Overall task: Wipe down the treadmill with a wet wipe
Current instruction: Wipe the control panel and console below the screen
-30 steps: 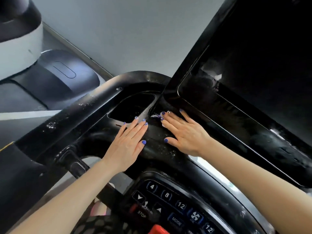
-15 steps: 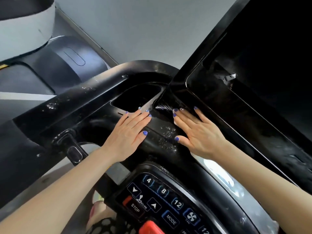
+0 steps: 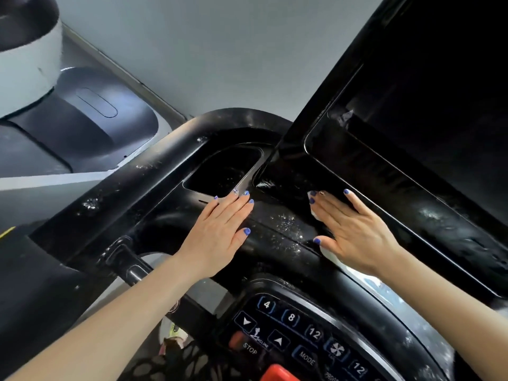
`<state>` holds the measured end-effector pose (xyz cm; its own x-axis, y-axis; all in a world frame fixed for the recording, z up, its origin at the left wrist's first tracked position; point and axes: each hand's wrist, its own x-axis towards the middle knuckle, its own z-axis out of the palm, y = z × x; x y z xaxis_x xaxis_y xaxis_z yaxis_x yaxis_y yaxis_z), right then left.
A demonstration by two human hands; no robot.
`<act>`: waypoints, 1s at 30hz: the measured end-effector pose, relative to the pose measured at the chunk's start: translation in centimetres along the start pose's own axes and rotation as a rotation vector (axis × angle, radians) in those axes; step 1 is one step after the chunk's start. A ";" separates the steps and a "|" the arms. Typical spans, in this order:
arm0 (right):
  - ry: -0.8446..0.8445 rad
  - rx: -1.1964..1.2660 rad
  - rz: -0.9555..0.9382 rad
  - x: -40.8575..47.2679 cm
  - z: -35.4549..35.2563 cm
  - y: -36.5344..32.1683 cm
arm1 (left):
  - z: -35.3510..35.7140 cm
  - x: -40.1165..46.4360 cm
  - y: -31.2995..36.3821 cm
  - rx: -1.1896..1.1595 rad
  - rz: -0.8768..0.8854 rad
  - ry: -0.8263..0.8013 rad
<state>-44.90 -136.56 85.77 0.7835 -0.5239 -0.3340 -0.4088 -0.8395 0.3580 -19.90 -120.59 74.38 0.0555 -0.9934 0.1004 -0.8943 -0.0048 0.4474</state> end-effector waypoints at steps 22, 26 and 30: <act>0.081 0.032 0.008 -0.8 1.6 0.1 | -0.3 0.4 2.2 -0.092 -0.043 -0.055; 0.002 0.123 -0.010 -3.8 3.3 0.9 | -0.1 0.3 2.7 -0.086 -0.055 -0.061; 0.010 0.030 0.012 -4.6 3.0 1.7 | -0.2 0.5 2.9 -0.122 -0.076 -0.055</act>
<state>-50.60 -136.00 85.25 0.7831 -0.5328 -0.3208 -0.4322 -0.8371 0.3353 -22.38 -121.09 75.86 0.0936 -0.9955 0.0147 -0.8279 -0.0696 0.5566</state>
